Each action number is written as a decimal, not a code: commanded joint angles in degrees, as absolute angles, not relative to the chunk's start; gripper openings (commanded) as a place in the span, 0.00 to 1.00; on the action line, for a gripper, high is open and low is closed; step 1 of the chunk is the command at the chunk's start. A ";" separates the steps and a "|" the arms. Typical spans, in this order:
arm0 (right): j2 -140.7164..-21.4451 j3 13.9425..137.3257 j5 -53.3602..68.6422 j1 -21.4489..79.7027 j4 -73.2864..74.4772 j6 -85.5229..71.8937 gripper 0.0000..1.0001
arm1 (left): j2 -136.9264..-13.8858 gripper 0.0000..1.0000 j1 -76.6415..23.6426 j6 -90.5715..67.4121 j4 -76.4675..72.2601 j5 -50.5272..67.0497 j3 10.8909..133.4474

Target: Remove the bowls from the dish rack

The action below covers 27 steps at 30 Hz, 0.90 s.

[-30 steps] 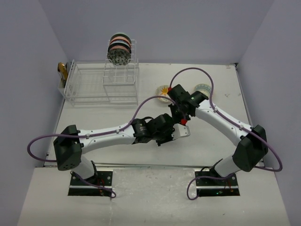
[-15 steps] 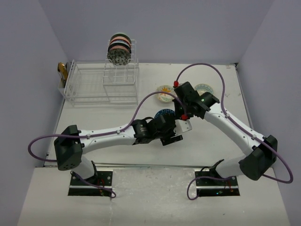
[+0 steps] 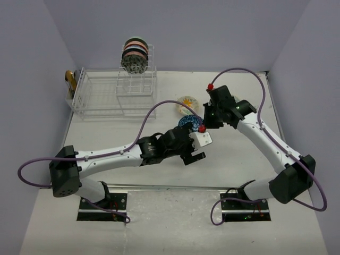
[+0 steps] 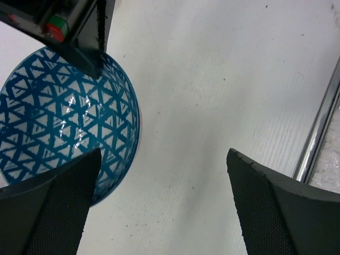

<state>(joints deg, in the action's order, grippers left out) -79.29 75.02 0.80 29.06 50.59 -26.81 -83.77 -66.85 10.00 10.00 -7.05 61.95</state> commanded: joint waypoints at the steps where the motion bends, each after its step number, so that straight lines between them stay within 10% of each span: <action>1: -77.78 75.59 2.19 24.88 42.89 -28.92 0.00 | -81.04 1.00 -66.71 6.60 9.93 -4.75 60.29; 27: -104.67 86.83 -3.60 -6.59 28.92 -36.65 0.00 | -42.89 1.00 -66.80 -18.02 29.26 -33.66 57.57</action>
